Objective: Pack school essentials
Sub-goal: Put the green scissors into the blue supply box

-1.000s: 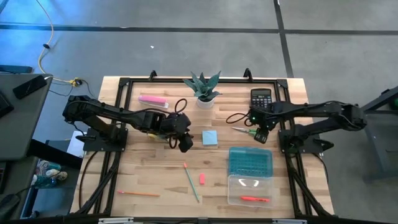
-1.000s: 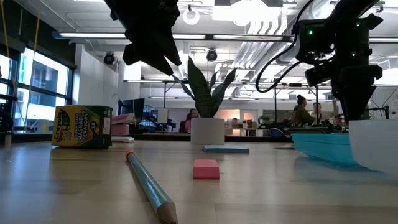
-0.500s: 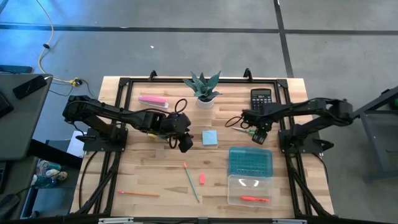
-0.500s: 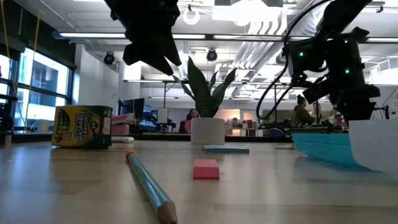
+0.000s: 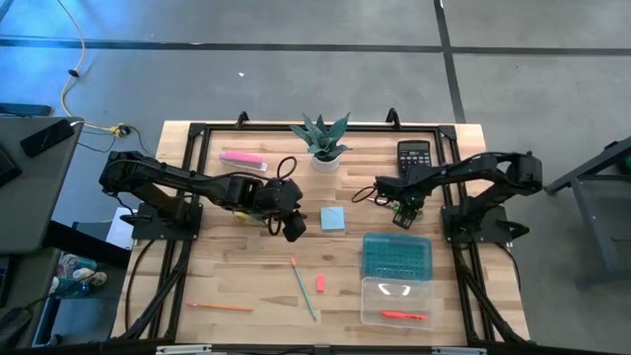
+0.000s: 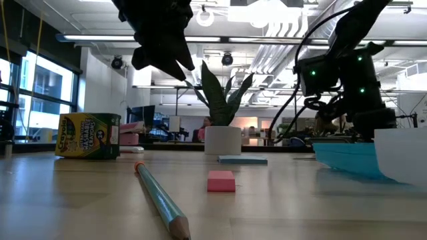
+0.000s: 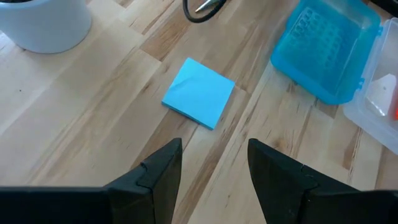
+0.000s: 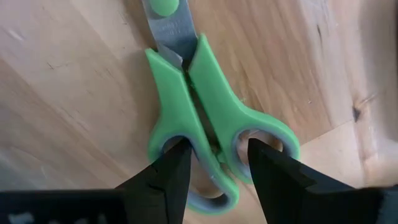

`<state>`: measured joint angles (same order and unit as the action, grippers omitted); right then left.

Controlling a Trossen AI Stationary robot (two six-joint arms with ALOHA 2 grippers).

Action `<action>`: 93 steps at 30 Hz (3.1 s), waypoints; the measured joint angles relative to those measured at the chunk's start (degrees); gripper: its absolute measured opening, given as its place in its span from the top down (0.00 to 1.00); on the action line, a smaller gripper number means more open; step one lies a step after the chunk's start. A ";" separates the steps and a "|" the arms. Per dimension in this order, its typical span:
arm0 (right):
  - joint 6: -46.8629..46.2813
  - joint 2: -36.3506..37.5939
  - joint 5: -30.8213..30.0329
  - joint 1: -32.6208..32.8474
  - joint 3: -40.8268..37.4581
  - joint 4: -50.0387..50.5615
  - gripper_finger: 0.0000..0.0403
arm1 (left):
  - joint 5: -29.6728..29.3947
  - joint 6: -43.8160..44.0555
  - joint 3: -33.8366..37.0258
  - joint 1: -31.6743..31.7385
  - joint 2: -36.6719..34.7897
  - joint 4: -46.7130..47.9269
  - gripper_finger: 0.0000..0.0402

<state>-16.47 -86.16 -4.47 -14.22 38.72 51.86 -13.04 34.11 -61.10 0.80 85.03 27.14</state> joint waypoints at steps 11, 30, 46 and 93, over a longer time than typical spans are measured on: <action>0.07 -0.36 1.73 -0.83 -0.13 -0.50 0.68 | 0.00 0.20 0.00 0.00 0.00 -0.02 0.57; -0.69 1.20 3.53 -1.11 -0.34 0.17 0.90 | 0.70 0.31 0.00 0.00 0.00 0.07 0.57; -10.52 18.81 6.90 4.21 -0.36 3.86 0.90 | 0.85 0.26 0.00 1.14 0.00 0.09 0.57; -37.61 21.17 -5.81 34.10 13.33 -1.15 0.62 | 9.38 1.70 0.00 2.20 0.00 1.77 0.57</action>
<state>-54.07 -64.99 -10.28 19.88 52.05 50.71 -3.66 35.81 -61.10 3.00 85.03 28.91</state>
